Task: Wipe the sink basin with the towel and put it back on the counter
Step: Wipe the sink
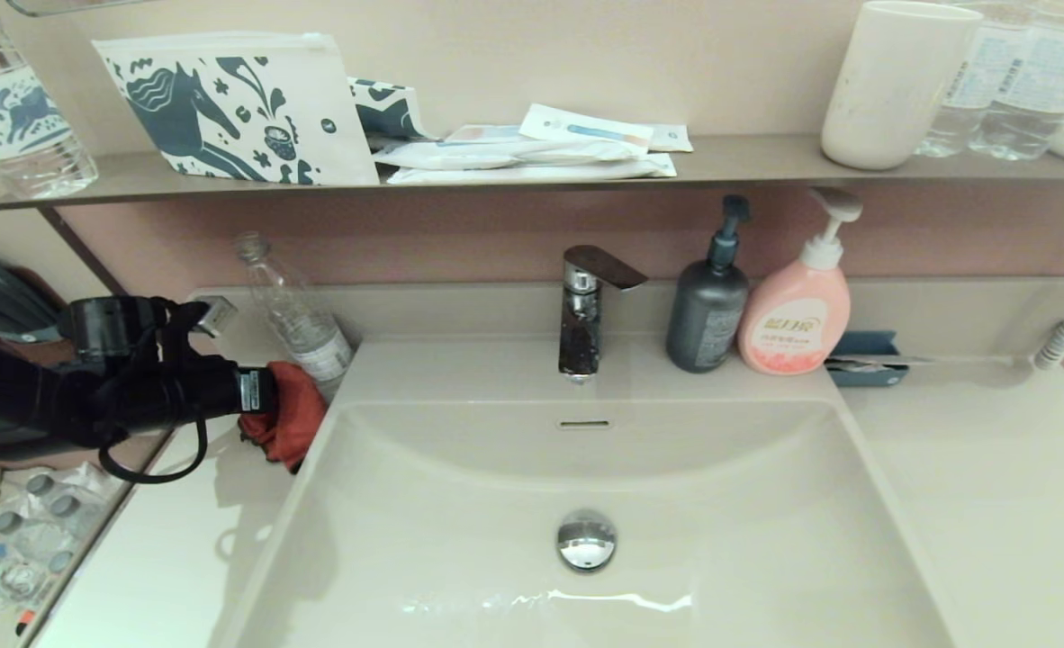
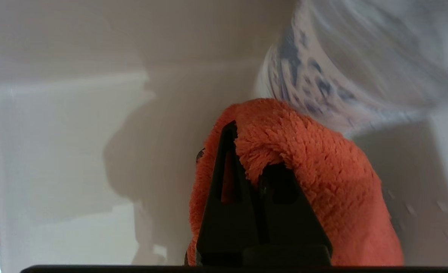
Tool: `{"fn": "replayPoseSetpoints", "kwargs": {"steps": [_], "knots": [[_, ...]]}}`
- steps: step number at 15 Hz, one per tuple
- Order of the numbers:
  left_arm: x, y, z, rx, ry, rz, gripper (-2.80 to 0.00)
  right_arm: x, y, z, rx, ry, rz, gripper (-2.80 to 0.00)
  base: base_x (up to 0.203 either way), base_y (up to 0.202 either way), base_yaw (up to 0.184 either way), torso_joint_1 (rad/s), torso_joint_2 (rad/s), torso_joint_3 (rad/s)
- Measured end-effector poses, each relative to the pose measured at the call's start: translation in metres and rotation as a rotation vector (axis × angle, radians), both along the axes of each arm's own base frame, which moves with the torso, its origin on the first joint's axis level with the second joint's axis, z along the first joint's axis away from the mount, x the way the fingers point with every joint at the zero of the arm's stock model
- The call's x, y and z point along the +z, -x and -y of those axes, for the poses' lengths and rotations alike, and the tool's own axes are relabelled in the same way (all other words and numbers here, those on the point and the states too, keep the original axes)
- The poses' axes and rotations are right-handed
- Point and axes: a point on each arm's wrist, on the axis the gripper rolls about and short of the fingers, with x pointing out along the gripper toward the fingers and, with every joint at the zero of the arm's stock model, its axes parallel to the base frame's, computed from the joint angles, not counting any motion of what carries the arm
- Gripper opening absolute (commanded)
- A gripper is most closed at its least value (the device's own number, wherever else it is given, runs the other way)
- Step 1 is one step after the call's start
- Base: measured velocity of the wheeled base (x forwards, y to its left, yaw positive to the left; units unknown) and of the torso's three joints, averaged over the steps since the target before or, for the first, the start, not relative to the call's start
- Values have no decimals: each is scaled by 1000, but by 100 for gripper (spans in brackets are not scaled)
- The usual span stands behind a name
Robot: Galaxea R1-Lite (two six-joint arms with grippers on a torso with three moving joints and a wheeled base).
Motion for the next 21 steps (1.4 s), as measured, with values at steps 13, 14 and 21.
{"fn": "replayPoseSetpoints", "kwargs": {"steps": [13, 14, 21], "knots": [[-12, -23, -7, 11, 1, -74, -280, 0, 0, 0, 0, 0, 0, -280, 0, 0, 0, 0, 0, 0], [-10, -18, -6, 8, 3, -105, -280, 0, 0, 0, 0, 0, 0, -280, 0, 0, 0, 0, 0, 0], [-14, 21, -13, -15, -49, -222, -280, 0, 0, 0, 0, 0, 0, -280, 0, 0, 0, 0, 0, 0]]}}
